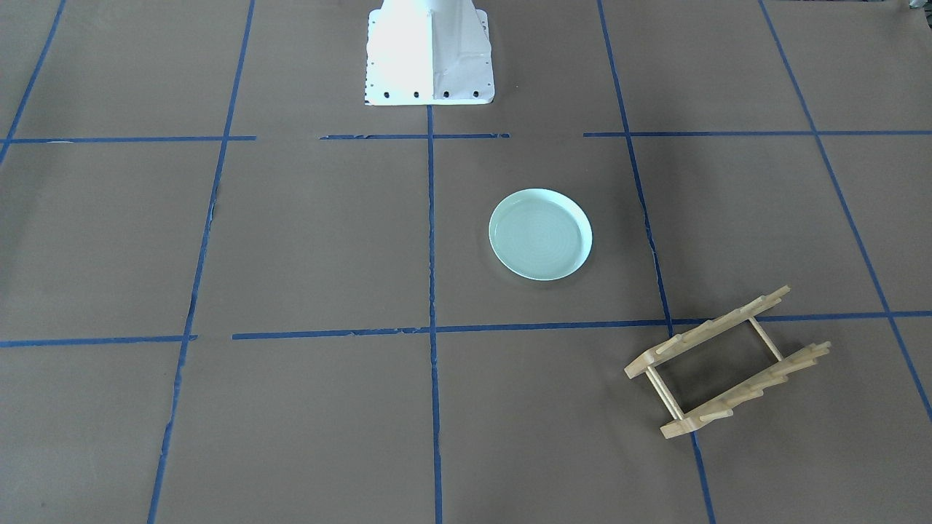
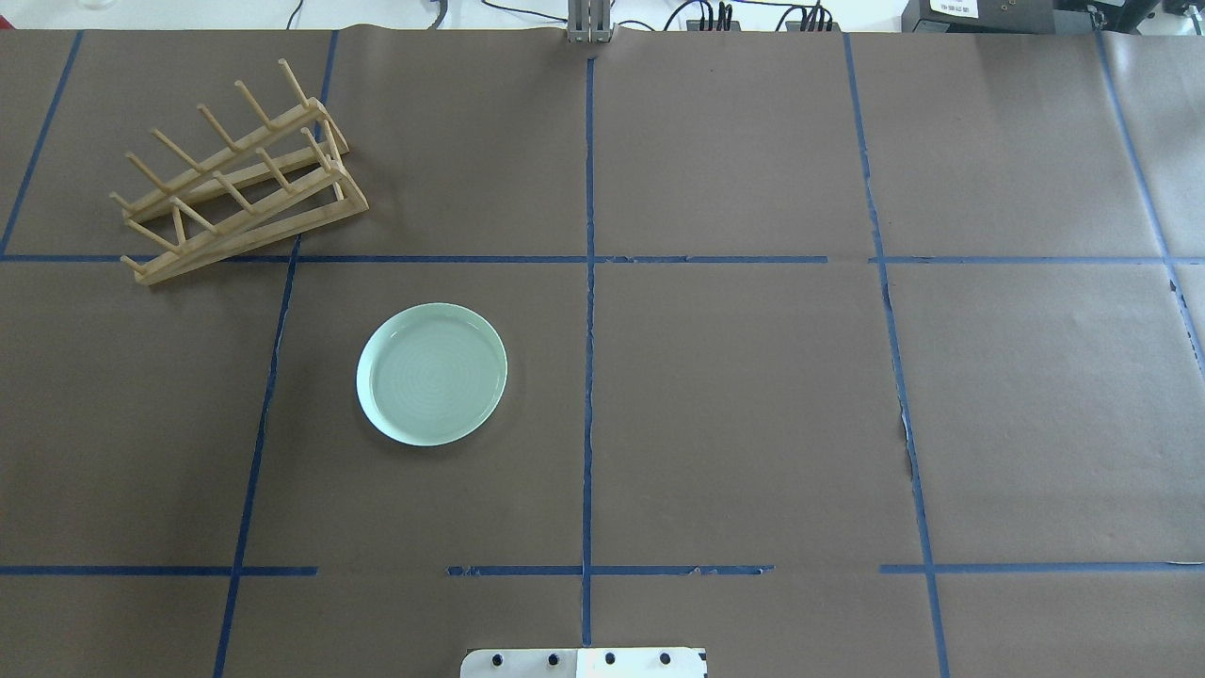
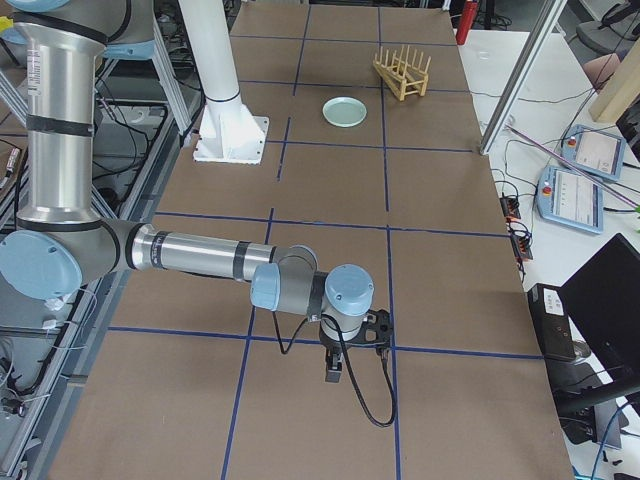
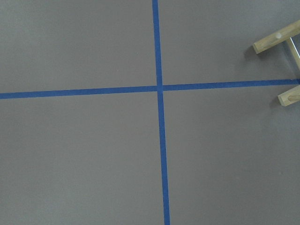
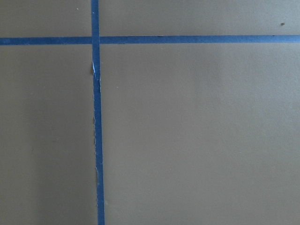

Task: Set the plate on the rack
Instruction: 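Move the left gripper down to the rim of the pale green plate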

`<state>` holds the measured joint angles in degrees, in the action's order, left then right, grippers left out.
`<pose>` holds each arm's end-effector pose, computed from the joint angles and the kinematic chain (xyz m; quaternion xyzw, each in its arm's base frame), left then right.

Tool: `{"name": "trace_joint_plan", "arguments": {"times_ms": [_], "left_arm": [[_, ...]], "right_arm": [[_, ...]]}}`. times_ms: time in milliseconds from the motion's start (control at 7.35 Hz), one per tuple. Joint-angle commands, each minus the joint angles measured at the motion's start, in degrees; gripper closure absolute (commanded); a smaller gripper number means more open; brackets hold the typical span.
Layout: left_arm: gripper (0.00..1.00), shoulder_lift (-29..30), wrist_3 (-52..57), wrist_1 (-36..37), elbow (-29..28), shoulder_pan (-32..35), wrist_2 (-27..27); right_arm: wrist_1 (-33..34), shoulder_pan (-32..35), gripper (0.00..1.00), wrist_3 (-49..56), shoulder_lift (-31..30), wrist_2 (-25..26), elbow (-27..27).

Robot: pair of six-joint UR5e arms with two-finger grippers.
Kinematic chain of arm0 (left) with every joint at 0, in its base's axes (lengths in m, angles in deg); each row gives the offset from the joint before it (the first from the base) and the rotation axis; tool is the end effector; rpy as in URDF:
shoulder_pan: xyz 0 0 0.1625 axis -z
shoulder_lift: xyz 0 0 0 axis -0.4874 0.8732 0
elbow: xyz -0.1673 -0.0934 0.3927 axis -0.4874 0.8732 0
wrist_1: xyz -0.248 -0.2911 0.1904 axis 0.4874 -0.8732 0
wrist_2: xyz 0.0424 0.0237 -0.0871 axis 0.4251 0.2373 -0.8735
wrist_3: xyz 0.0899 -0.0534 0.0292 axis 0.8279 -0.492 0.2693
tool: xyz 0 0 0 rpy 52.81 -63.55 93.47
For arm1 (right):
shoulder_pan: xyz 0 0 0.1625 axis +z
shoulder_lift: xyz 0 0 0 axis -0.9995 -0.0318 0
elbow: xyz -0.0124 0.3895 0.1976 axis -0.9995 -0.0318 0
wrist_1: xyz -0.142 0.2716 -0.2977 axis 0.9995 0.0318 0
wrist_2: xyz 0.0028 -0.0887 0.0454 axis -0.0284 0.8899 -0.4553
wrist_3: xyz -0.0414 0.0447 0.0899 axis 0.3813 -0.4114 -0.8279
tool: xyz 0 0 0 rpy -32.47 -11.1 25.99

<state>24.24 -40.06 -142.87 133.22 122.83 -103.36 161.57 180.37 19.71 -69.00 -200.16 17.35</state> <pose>-0.0853 -0.4874 0.6328 0.0341 0.3969 0.0022 0.9172 0.0782 -0.4476 0.7200 -0.0306 -0.3580 0.0039 0.9332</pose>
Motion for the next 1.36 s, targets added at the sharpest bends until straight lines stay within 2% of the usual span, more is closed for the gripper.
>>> {"name": "trace_joint_plan", "arguments": {"times_ms": [0, 544, 816, 952, 1088, 1224], "left_arm": [[0.00, 0.02, -0.07, 0.15, 1.04, 0.38, 0.52], [0.00, -1.03, 0.10, -1.78, 1.75, 0.47, 1.06], [0.00, -1.13, -0.77, -6.60, 2.02, -0.57, 0.27], [0.00, -1.13, -1.64, -6.70, 4.80, -1.71, -1.56], [0.00, -0.78, -9.83, -7.05, 7.18, -4.60, -2.45], [0.00, -0.51, -20.35, -9.15, 10.86, -10.98, -1.94]], "right_arm": [[-0.07, 0.00, 0.00, 0.00, 0.00, 0.00, 0.00], [-0.07, 0.00, 0.00, 0.00, 0.00, 0.00, 0.00], [-0.07, 0.00, 0.00, -0.09, 0.00, 0.00, 0.00], [-0.07, 0.00, 0.00, -0.09, 0.00, 0.00, 0.00], [0.02, 0.00, 0.00, 0.00, -0.09, 0.00, 0.00], [-0.07, 0.00, 0.00, -0.09, 0.00, 0.00, 0.00]]}}
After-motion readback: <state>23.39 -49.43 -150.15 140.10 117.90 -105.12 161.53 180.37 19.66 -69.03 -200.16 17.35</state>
